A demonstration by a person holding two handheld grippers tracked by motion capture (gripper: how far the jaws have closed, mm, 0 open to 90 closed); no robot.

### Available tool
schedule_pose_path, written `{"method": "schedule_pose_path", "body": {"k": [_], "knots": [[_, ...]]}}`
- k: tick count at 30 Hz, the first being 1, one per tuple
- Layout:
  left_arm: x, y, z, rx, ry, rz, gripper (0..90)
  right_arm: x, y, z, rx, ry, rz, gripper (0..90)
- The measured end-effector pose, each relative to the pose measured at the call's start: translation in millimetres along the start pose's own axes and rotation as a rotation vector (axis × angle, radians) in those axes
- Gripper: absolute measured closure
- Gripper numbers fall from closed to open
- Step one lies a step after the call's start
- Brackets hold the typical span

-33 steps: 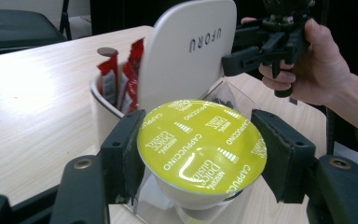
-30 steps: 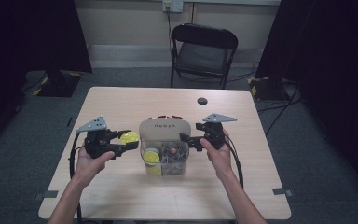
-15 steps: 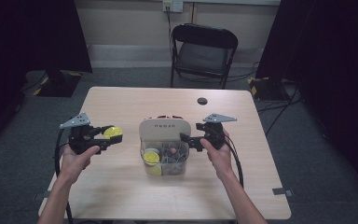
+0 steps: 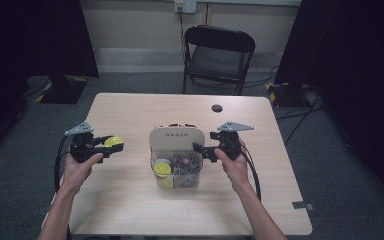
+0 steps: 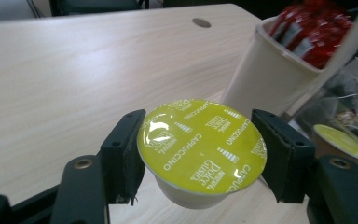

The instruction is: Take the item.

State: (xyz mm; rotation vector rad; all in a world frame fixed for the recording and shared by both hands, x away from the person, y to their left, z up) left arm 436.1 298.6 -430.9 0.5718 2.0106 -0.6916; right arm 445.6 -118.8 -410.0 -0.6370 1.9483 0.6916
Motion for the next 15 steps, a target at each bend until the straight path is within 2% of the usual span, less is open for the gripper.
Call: {"method": "schedule_pose_path", "body": {"k": [3,7,11,13,15], "knots": [[7.1,6.4,8.2,-0.013,0.021,-0.012,38.0,0.6,1.6,2.8,-0.006,0.006,0.001,13.0],[13.5,12.1,15.4,-0.042,0.062,0.008,38.0,0.1,2.8,4.3,-0.010,0.012,-0.004,12.9],[19.9,22.2,18.6,-0.063,0.072,-0.025,38.0,-0.2,3.2,3.8,-0.006,0.010,-0.007,13.4],[24.2,25.5,20.1,-0.087,0.088,-0.017,37.9,-0.3,3.6,3.6,-0.005,0.009,-0.004,13.5],[28.7,28.7,22.9,-0.088,0.104,-0.025,37.9,-0.3,3.9,3.5,-0.004,0.009,-0.003,13.6]]}}
Point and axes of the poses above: each handheld gripper's, and its own axes: z roughly forward along the jaws, x roughly out of its underside, y roughly to its left, the point moved 2 cm from there along z, roughly forward along the jaws, and after that the axes turned 3 degrees about -y, right-handed, at the moved point
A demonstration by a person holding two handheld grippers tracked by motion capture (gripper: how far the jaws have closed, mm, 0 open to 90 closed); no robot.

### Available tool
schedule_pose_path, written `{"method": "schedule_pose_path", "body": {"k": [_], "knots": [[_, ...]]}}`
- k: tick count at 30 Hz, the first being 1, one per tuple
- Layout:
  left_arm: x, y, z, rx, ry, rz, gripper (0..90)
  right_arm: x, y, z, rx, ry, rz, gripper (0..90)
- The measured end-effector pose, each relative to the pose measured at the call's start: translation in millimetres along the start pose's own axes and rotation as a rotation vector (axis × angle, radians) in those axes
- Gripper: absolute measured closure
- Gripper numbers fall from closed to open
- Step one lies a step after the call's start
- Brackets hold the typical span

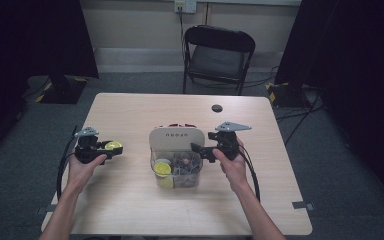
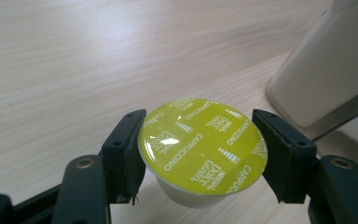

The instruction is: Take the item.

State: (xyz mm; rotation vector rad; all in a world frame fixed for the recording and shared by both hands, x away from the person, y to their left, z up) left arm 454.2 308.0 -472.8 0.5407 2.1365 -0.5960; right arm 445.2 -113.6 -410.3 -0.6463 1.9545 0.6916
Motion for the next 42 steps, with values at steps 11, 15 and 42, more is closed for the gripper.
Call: {"method": "schedule_pose_path", "body": {"k": [11,15,42], "knots": [[13.1,9.7,15.3,-0.047,0.065,-0.005,37.9,0.0,0.4,0.3,0.000,0.000,0.000,13.8],[14.8,9.9,17.3,-0.048,0.072,-0.005,37.9,0.1,0.5,0.2,0.001,0.000,-0.001,13.8],[21.9,-11.2,-4.4,-0.038,0.020,-0.034,20.2,-0.9,0.4,-2.0,0.009,-0.003,-0.001,14.1]]}}
Point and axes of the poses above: each handheld gripper's, and its own axes: z roughly forward along the jaws, x roughly out of its underside, y roughly to its left, the point moved 2 cm from there along z, roughly forward along the jaws, and after that the axes turned 3 degrees about -y, right-handed, at the moved point
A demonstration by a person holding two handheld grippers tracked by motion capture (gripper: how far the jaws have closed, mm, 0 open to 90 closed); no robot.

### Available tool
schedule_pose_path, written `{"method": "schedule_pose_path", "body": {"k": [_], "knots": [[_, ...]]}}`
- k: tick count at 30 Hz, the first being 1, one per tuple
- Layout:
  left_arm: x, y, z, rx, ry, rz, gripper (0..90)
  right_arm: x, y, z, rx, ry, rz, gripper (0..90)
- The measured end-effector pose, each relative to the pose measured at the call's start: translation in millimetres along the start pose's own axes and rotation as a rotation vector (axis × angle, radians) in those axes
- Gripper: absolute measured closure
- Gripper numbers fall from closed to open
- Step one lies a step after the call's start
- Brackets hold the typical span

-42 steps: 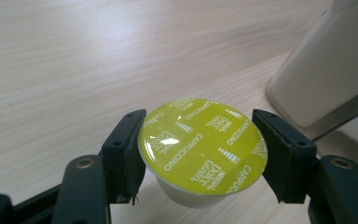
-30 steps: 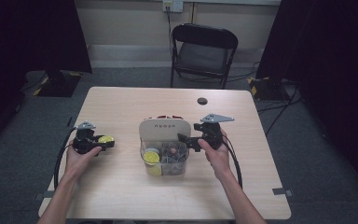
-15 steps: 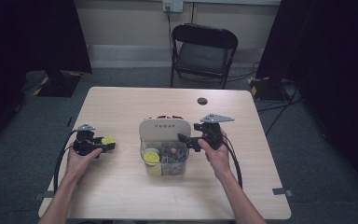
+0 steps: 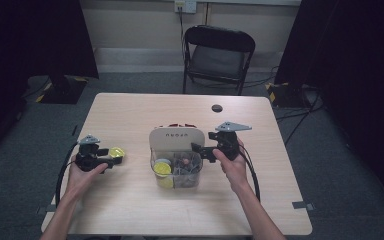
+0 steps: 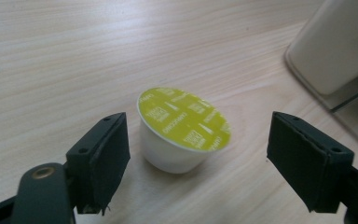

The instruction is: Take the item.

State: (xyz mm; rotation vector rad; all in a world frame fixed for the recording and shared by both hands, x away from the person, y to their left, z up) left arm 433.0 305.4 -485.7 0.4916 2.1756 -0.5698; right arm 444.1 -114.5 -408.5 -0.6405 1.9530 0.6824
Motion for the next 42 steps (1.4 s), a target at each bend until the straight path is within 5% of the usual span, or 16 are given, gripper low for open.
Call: {"method": "schedule_pose_path", "body": {"k": [13,28,35,40,42], "knots": [[9.0,-40.8,-20.5,0.015,0.024,0.116,21.7,-1.1,-0.6,-1.6,0.002,-0.006,0.001,14.2],[29.4,-59.5,1.3,0.063,0.094,0.165,27.5,-2.3,1.7,-2.7,0.011,-0.005,-0.021,16.6],[36.0,-65.9,12.7,0.045,0.148,0.221,24.0,-7.9,5.1,-5.8,0.018,-0.010,-0.030,19.5],[44.3,-68.1,16.9,-0.025,0.080,0.280,21.1,-14.6,10.0,-8.0,-0.003,-0.019,-0.038,22.1],[44.7,-66.7,16.2,-0.033,0.078,0.261,19.0,-18.0,11.6,-8.3,-0.016,-0.021,-0.036,25.5]]}}
Point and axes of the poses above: each handheld gripper's, and its own axes: z roughly forward along the jaws, x roughly out of its underside, y roughly to its left, the point moved 2 cm from there along z, roughly forward along the jaws, and after that the axes turned 3 degrees about -y, right-handed, at the moved point
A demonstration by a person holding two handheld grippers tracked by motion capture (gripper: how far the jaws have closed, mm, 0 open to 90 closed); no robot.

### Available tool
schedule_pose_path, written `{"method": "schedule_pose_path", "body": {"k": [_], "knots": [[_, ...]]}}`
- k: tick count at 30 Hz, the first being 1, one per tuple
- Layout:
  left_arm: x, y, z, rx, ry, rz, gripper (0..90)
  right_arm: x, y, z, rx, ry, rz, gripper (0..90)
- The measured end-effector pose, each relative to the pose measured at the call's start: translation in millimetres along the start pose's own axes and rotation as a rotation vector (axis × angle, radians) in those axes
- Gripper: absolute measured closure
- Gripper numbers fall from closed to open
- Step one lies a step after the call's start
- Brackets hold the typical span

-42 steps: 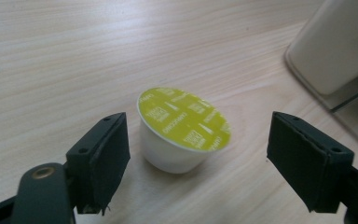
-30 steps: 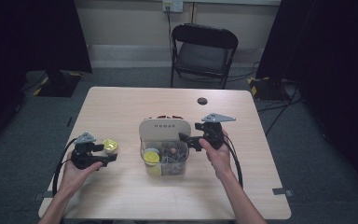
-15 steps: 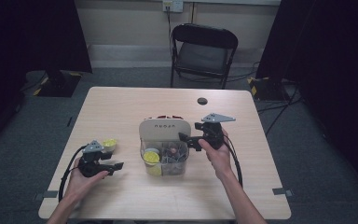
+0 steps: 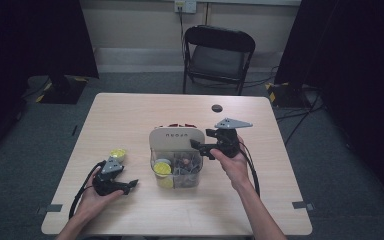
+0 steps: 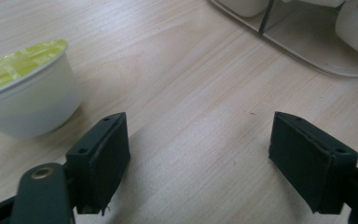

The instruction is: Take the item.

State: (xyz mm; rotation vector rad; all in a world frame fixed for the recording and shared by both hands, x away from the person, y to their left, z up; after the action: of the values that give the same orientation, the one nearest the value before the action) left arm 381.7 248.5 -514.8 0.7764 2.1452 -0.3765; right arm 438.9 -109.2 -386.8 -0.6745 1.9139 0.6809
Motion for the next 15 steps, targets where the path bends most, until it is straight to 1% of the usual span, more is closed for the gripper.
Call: {"method": "schedule_pose_path", "body": {"k": [1,2,4,5,7,11,13,15], "knots": [[0.3,1.6,-0.4,-0.017,0.003,-0.009,17.8,-2.1,0.5,-0.3,-0.005,-0.002,0.003,25.8],[0.1,2.5,0.0,-0.029,-0.002,-0.023,17.4,-4.2,1.2,-0.6,-0.007,-0.002,-0.002,27.9],[0.1,3.1,0.0,-0.028,0.003,-0.019,16.4,-11.4,2.3,0.0,-0.010,0.000,-0.014,33.2],[0.1,3.1,0.0,-0.028,0.003,-0.019,16.4,-11.4,2.3,0.0,-0.010,0.000,-0.014,33.2],[0.1,3.0,0.1,-0.028,0.002,-0.020,16.4,-14.5,3.5,0.8,-0.028,-0.013,-0.007,36.6],[0.0,3.3,0.2,-0.026,0.003,-0.018,16.3,-17.4,9.8,3.6,-0.056,-0.024,-0.011,45.6],[-0.1,3.6,0.5,-0.024,0.005,-0.016,16.0,-17.7,13.2,4.4,-0.076,-0.024,-0.014,47.7],[-0.1,3.6,0.5,-0.023,0.006,-0.016,15.7,-17.7,16.2,4.2,-0.078,-0.027,-0.025,47.5]]}}
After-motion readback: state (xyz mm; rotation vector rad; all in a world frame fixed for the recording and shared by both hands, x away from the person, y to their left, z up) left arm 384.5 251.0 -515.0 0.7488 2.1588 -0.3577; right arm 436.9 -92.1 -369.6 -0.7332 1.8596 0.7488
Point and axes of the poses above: each handheld gripper's, and its own axes: z roughly forward along the jaws, x roughly out of its underside, y roughly to its left, the point moved 2 cm from there along z, roughly forward along the jaws, and after that the axes turned 3 degrees about -y, right-handed, at the moved point
